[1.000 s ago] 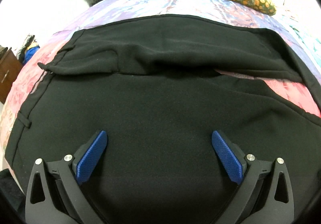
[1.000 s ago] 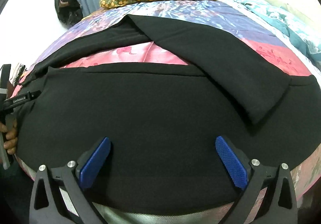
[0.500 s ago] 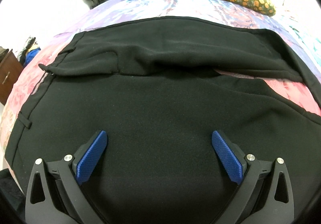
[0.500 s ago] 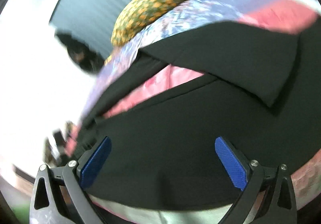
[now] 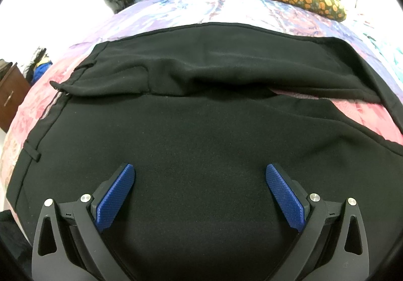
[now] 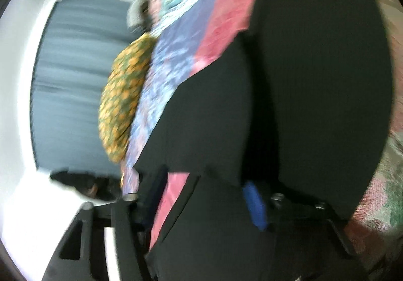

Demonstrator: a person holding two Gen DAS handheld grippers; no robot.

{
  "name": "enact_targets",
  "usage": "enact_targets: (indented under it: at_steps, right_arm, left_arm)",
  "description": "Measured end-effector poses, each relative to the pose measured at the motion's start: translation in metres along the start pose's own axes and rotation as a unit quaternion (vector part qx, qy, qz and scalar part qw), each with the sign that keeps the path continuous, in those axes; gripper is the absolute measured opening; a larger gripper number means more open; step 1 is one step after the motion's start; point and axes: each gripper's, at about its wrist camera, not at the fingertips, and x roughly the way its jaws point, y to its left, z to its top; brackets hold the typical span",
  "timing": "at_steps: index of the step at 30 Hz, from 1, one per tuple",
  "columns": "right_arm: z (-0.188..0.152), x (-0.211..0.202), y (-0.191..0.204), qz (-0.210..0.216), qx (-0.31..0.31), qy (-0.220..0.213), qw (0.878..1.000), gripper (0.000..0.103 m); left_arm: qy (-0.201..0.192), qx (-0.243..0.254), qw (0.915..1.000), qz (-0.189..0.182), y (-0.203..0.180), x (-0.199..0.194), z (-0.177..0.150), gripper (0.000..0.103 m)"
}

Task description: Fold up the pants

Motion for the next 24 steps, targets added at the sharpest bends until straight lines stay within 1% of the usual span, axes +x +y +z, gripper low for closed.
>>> enact_targets:
  at_steps: [1,2,3,6,9,11,13,15,16,17,18,19,20,21,22,23,24]
  right_arm:
    - [0.001,0.002,-0.002,-0.027,0.003,-0.002,1.0,0.016]
    - [0.002,0.004,-0.003,-0.044,-0.001,0.001,0.999,0.009]
    - [0.005,0.005,-0.004,-0.047,-0.008,0.001,0.999,0.009]
    - [0.007,-0.003,0.015,-0.065,-0.076,-0.005,0.995,0.01]
    - [0.015,-0.022,0.031,-0.045,-0.118,-0.019,0.992,0.009]
    - [0.018,-0.033,0.046,-0.032,-0.151,-0.027,0.988,0.009]
    - [0.02,-0.046,0.061,-0.019,-0.182,-0.033,0.983,0.009]
    - [0.021,-0.06,0.078,-0.004,-0.214,-0.037,0.976,0.009]
    - [0.022,-0.067,0.086,0.004,-0.23,-0.039,0.972,0.009]
    - [0.022,-0.074,0.093,0.012,-0.245,-0.041,0.969,0.009]
    - [0.021,-0.075,0.1,0.018,-0.256,-0.042,0.966,0.009]
    - [0.02,-0.077,0.108,0.025,-0.266,-0.04,0.963,0.009]
    - [0.022,-0.08,0.115,0.037,-0.277,-0.035,0.96,0.009]
    - [0.019,-0.083,0.119,0.043,-0.284,-0.032,0.957,0.009]
    - [0.019,-0.086,0.125,0.048,-0.294,-0.032,0.954,0.009]
    - [0.018,-0.09,0.128,0.052,-0.3,-0.033,0.952,0.009]
    - [0.017,-0.093,0.132,0.058,-0.307,-0.033,0.949,0.009]
  left_arm:
    - [0.0,0.0,1.0,0.0,0.0,0.0,0.0,0.102]
    - [0.001,0.0,1.0,-0.001,0.0,0.0,-0.001,0.102]
    - [0.001,0.0,1.0,0.0,0.001,-0.001,-0.001,0.102]
    - [0.0,0.0,1.0,0.0,0.001,-0.001,-0.001,0.102]
    - [0.001,-0.001,1.0,0.002,0.001,-0.001,0.0,0.102]
    - [0.005,-0.003,1.0,0.004,0.0,-0.002,0.001,0.102]
    - [0.02,-0.003,0.9998,0.009,-0.001,-0.002,0.006,0.103]
    - [0.048,0.001,0.9988,0.009,-0.003,-0.005,0.015,0.102]
    - [0.066,0.005,0.9977,-0.012,-0.005,-0.007,0.022,0.102]
    - [0.076,0.008,0.9961,-0.043,-0.008,-0.01,0.028,0.102]
    - [0.081,0.008,0.9945,-0.066,-0.012,-0.012,0.033,0.102]
    - [0.087,0.006,0.9907,-0.104,-0.018,-0.017,0.044,0.102]
    - [0.093,0.006,0.9872,-0.13,-0.023,-0.018,0.053,0.102]
    - [0.106,0.002,0.9797,-0.17,-0.031,-0.019,0.067,0.102]
    - [0.115,-0.003,0.9735,-0.198,-0.035,-0.017,0.076,0.102]
    - [0.125,-0.016,0.9639,-0.234,-0.04,-0.014,0.09,0.102]
    - [0.131,-0.038,0.9565,-0.258,-0.042,-0.009,0.104,0.102]
